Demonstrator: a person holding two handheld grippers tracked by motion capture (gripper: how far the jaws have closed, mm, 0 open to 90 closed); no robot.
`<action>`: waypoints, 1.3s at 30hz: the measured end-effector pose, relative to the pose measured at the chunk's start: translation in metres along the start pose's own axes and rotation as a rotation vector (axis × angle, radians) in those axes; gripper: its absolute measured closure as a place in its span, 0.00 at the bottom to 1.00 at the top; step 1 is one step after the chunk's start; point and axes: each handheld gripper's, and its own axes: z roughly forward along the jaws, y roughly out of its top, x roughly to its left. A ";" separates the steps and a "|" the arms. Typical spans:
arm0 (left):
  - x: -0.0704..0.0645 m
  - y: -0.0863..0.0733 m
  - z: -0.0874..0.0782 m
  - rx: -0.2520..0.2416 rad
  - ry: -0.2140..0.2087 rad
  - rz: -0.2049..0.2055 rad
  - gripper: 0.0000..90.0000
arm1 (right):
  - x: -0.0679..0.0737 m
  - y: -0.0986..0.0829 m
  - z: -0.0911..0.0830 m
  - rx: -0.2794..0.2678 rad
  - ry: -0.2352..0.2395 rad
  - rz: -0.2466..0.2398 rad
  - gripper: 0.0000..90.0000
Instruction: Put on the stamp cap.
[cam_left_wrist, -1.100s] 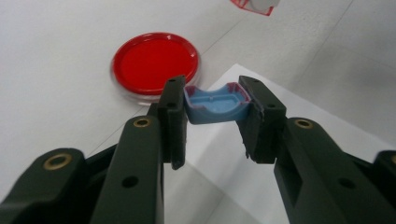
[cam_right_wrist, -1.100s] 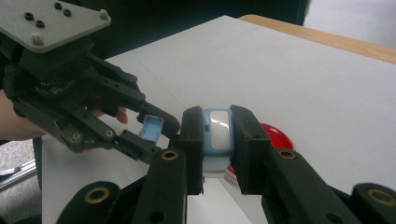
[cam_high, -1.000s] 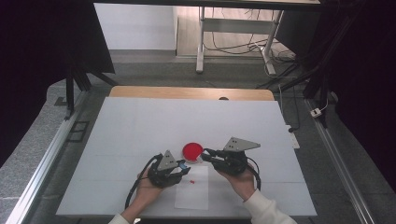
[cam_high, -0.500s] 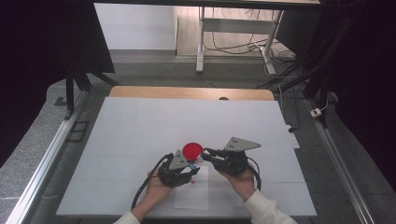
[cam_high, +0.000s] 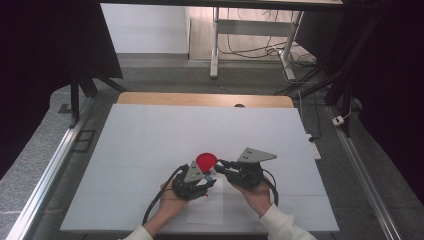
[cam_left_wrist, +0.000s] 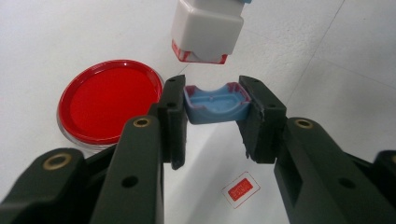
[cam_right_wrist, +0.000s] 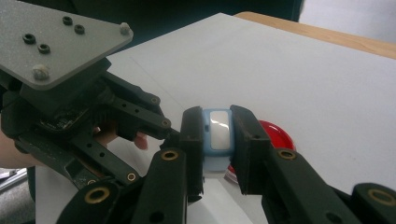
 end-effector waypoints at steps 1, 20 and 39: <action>0.000 0.000 0.000 0.001 0.000 0.001 0.71 | 0.000 0.000 0.000 -0.005 -0.002 0.004 0.83; 0.000 -0.001 0.003 0.002 0.035 0.017 0.71 | 0.007 -0.002 0.004 0.008 0.032 0.053 0.83; -0.003 -0.001 0.004 0.003 0.058 0.040 0.71 | 0.006 -0.006 0.007 0.015 0.043 0.095 0.83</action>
